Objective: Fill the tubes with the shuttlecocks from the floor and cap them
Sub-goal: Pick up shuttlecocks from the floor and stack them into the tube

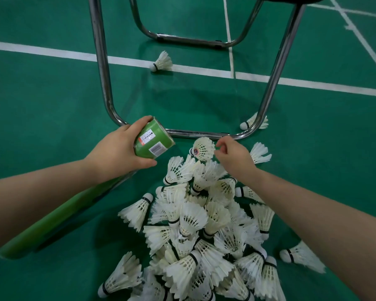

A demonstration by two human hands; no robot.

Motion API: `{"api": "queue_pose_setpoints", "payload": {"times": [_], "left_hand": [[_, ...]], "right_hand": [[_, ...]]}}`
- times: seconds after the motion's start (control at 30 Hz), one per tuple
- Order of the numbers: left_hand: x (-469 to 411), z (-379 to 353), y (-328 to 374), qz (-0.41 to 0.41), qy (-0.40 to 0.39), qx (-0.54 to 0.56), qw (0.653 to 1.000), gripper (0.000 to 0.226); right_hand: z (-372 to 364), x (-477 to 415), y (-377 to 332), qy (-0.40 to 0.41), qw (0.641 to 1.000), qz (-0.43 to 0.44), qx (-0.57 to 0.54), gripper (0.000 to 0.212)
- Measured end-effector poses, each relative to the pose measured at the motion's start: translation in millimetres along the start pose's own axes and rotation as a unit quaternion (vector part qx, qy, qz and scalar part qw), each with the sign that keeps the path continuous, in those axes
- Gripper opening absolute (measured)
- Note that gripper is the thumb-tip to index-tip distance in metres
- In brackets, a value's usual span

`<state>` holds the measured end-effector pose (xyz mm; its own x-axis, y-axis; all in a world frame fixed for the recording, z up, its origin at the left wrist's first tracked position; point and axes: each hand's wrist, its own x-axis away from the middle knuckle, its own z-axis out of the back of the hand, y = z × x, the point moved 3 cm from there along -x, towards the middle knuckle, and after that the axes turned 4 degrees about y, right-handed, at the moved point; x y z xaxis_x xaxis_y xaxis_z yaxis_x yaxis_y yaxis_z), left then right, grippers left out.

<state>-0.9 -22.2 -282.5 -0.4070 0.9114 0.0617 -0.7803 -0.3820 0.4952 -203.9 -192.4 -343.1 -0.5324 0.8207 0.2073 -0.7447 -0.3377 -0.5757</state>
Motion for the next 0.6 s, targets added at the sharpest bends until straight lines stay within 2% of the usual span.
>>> {"api": "queue_pose_setpoints", "payload": {"times": [0.07, 0.13, 0.23, 0.3, 0.4, 0.5, 0.6], "left_hand": [[3, 1, -1, 0.001, -0.002, 0.000, 1.000, 0.097], [5, 1, -2, -0.001, -0.004, 0.000, 1.000, 0.097], [9, 1, -2, -0.001, -0.007, 0.002, 1.000, 0.098], [10, 1, 0, 0.001, -0.010, 0.004, 1.000, 0.098], [8, -2, 6, -0.005, -0.012, 0.002, 1.000, 0.099], [4, -4, 15, -0.006, -0.013, -0.005, 1.000, 0.099], [3, -10, 27, -0.018, -0.023, -0.016, 0.999, 0.100]], "right_hand": [[6, 27, -12, 0.010, 0.993, 0.113, 0.043, 0.010], [8, 45, -17, -0.025, 0.979, 0.158, 0.128, 0.007], [4, 50, -2, -0.136, 0.943, 0.083, 0.292, 0.029], [-1, 48, 12, -0.188, 0.920, 0.038, 0.341, 0.043], [-12, 42, 19, -0.203, 0.904, 0.045, 0.373, 0.034], [-11, 42, 22, -0.194, 0.921, 0.015, 0.337, 0.029], [1, 47, 25, -0.151, 0.942, -0.005, 0.301, 0.027]]}}
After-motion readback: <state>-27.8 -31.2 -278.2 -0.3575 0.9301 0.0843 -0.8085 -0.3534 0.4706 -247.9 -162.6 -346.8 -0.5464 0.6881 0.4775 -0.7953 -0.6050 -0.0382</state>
